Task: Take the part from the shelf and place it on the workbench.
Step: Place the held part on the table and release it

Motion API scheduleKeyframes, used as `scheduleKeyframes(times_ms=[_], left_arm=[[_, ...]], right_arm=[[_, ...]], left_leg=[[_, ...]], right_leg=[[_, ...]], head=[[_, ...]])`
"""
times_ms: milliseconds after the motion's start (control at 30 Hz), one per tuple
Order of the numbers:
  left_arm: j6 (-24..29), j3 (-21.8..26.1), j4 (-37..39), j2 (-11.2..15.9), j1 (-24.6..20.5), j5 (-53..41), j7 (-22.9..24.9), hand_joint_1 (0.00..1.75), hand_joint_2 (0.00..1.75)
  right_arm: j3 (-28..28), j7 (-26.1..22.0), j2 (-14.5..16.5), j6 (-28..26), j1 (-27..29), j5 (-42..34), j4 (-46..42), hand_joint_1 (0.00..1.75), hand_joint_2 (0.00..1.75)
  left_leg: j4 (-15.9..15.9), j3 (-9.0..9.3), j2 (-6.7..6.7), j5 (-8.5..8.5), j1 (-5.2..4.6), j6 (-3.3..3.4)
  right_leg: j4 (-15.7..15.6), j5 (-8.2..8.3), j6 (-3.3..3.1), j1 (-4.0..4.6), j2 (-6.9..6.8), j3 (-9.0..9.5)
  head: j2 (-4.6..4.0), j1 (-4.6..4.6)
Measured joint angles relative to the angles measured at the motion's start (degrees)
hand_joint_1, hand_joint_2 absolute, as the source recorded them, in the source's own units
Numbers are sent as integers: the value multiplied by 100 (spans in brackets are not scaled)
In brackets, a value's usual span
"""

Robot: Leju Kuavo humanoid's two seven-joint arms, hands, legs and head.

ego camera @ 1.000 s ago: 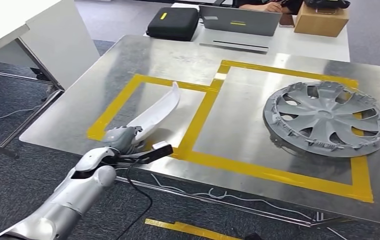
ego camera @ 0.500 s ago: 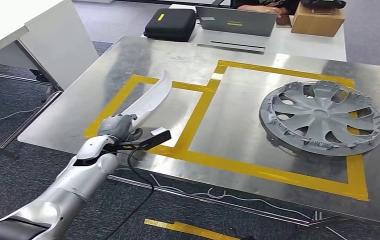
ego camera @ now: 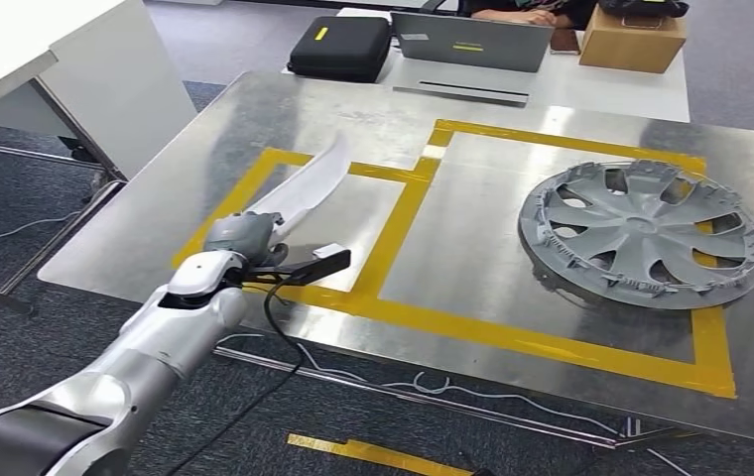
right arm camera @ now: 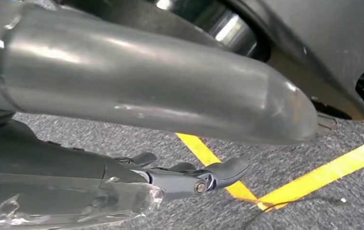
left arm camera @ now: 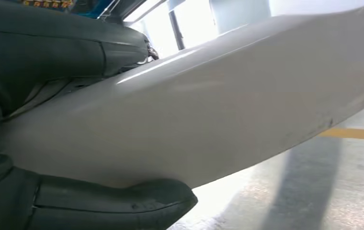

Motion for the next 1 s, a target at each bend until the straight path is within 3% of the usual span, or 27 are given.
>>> scheduleKeyframes(times_ms=[100, 433, 700, 833, 1000], left_arm=[[48, -24, 155, -42, -124, -81, 19, 0, 0], [199, -26, 320, -161, -180, -102, -103, 0, 0], [469, -18, 142, -167, 8, 173, -494, 0, 0], [633, 42, -743, -82, 613, 807, -1072, 0, 0], [548, 141, -2887, 231, 2113, 2097, -1833, 0, 0]], right_arm=[[5, 66, 38, -88, -15, -3, 0, 0, 0], [35, 157, 97, -156, 15, -3, 0, 0, 0], [32, 173, 151, -237, 48, -39, 0, 0, 0], [-12, 154, 215, -343, 66, -179, 0, 0, 0], [-191, 175, 300, -452, 132, -351, 2, 0, 0]], left_leg=[[0, 0, 0, -1, 0, 1], [0, 1, 0, -1, 0, 2], [0, 0, 0, -1, 0, 2], [22, 2, 5, -29, -14, 42], [5, 23, 18, -48, -27, 113]], right_leg=[[0, 0, 0, 0, 0, -1], [-1, 0, 0, 1, 0, -1], [-1, -1, 0, 0, 0, 2], [-10, -2, 18, -16, 3, 14], [-44, -9, 68, -25, 13, 50]], head=[[0, -1], [0, -1], [0, 0], [0, -3], [0, -7]])
